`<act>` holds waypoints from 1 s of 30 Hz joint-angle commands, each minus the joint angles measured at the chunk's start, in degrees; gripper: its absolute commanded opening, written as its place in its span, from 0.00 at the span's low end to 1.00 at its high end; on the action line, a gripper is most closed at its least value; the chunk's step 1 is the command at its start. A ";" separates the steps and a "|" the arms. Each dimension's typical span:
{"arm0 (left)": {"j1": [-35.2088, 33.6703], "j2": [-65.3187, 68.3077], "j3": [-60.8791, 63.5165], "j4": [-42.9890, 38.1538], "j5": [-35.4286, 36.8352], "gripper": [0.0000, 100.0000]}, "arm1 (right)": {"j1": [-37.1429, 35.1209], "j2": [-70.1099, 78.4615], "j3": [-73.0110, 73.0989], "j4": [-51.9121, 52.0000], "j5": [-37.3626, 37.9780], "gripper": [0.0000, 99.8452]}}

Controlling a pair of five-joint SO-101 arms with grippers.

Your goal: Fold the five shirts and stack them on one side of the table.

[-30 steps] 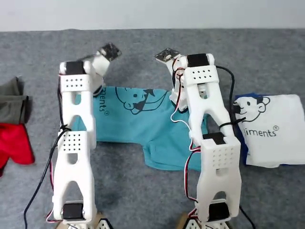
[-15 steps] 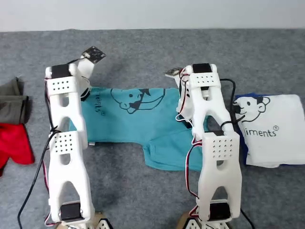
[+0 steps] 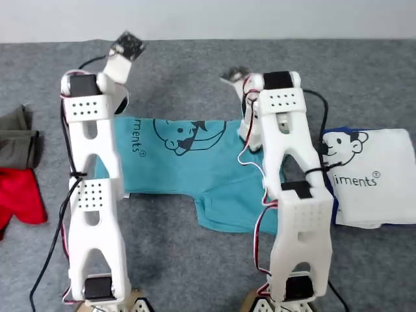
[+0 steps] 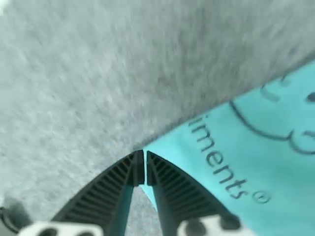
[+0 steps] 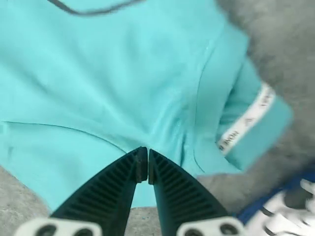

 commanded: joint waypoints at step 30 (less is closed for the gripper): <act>43.16 -52.04 72.22 1.05 2.73 0.06 | 39.52 -64.92 36.04 2.15 -8.79 0.01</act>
